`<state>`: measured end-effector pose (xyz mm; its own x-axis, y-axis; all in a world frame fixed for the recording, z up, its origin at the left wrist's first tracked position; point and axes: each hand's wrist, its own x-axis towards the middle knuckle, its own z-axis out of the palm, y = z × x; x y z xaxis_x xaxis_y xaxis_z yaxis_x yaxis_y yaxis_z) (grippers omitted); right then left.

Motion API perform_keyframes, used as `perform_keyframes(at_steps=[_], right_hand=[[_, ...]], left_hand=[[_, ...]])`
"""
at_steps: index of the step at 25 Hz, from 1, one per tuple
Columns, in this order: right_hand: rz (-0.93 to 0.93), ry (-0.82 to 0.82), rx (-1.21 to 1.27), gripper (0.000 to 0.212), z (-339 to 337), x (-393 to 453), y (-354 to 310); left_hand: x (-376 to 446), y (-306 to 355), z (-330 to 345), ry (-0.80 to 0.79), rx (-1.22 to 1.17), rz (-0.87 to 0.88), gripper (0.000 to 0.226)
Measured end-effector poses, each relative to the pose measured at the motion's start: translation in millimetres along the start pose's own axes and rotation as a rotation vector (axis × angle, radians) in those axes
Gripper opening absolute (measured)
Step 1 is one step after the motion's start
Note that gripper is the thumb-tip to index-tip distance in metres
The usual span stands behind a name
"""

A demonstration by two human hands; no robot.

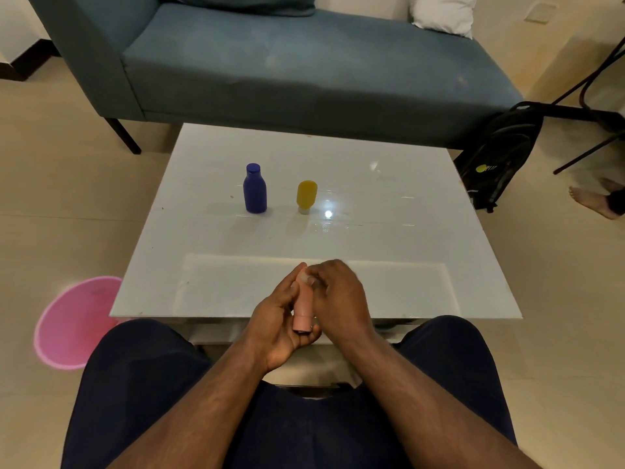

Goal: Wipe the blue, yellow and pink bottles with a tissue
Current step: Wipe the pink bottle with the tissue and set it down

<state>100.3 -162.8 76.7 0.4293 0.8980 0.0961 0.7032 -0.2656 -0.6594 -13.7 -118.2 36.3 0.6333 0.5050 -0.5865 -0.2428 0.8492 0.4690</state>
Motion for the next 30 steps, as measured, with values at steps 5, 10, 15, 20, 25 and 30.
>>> perform_keyframes(at_steps=[5, 10, 15, 20, 25, 30], right_hand=[[0.094, 0.065, 0.069, 0.021, -11, 16, 5], [0.09, 0.017, 0.089, 0.025, -16, 8, 0], [0.043, -0.002, 0.103, 0.023, -22, 8, 3], [0.058, -0.078, 0.071, 0.025, -21, 6, 1], [0.068, 0.003, 0.043, 0.025, -23, 11, 5], [-0.059, -0.106, 0.039, 0.023, -21, -6, 2]], left_hand=[[1, -3, 2, 0.014, 0.093, 0.019, 0.034], [5, -7, -5, 0.027, 0.154, 0.018, 0.042], [2, -7, 4, 0.029, 0.301, 0.056, 0.033], [1, -7, 2, 0.071, 0.379, 0.074, 0.028], [-2, -6, 6, 0.077, 0.355, 0.077, 0.039], [-2, -3, 6, 0.084, 0.282, 0.111, 0.04]])
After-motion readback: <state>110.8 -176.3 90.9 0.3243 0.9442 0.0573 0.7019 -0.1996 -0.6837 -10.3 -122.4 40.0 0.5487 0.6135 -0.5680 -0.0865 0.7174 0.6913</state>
